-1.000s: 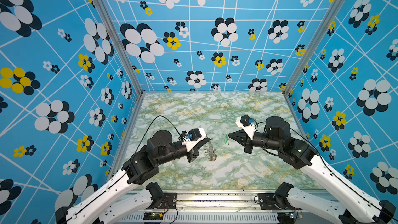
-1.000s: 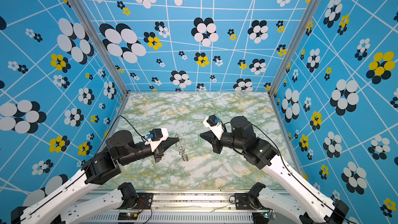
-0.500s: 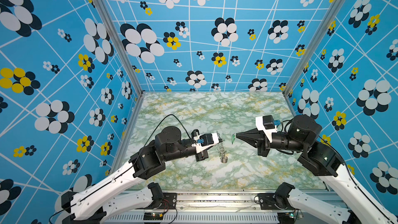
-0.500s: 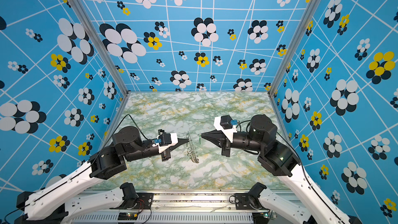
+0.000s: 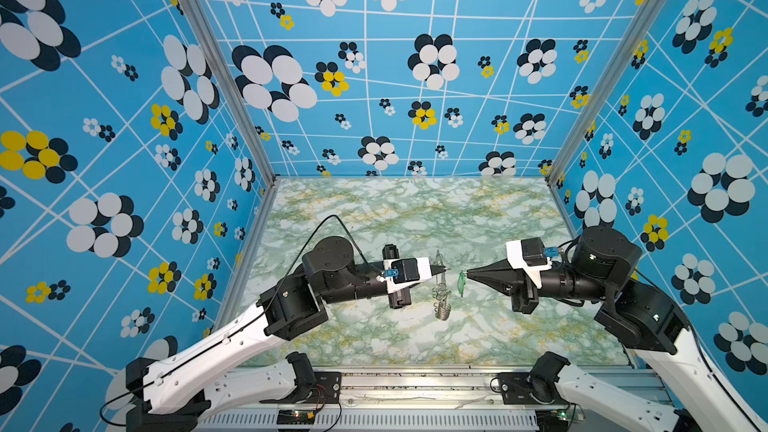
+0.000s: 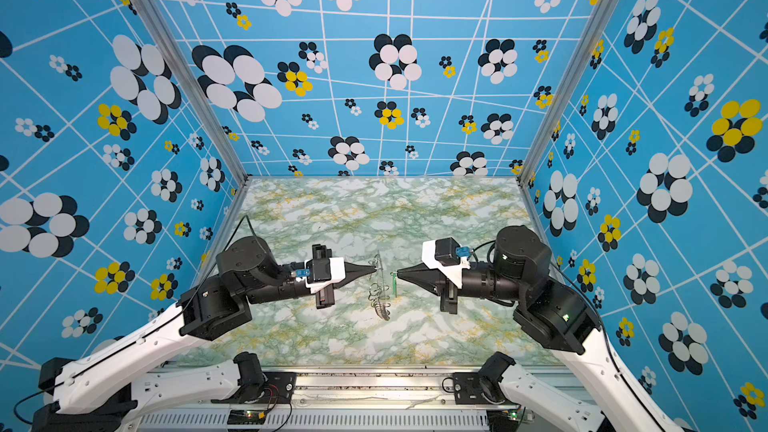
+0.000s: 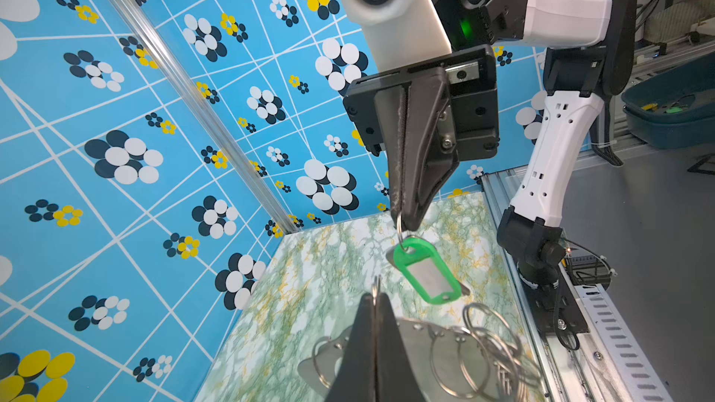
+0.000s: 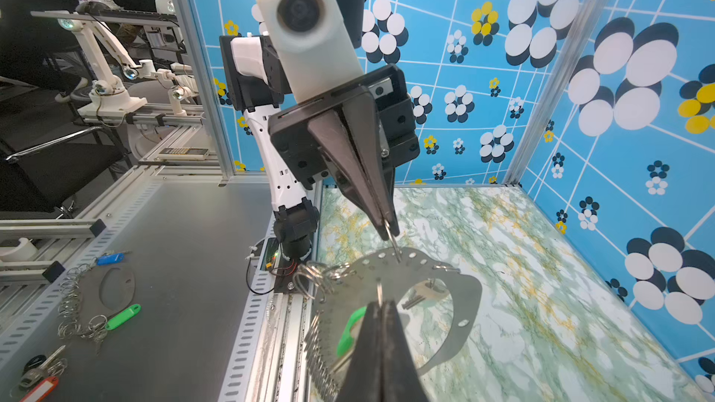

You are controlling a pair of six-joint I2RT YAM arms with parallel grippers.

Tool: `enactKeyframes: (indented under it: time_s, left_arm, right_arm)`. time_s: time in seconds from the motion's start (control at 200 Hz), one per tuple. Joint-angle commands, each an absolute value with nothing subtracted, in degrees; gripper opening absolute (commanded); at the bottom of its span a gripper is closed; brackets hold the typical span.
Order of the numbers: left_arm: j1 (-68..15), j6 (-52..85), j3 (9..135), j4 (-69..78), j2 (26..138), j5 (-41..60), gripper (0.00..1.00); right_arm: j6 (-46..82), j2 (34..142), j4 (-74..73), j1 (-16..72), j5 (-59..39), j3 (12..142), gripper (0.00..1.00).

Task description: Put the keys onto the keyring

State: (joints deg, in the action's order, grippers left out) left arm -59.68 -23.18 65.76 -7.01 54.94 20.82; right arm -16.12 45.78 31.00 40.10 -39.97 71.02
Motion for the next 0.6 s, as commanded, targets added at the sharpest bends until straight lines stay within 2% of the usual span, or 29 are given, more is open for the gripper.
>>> enactKeyframes:
  time_s: [0.0, 0.595]
  left_arm:
    - [-60.1, -21.7, 68.2, -3.4, 55.2, 23.2, 0.0]
    - [-60.1, -18.7, 69.0, -3.3, 55.7, 25.6, 0.0]
  right_arm:
    - [-19.0, 45.1, 32.9, 39.8, -39.9, 72.6, 0.0]
    - [-20.5, 45.4, 29.6, 39.8, -39.3, 73.0, 0.0]
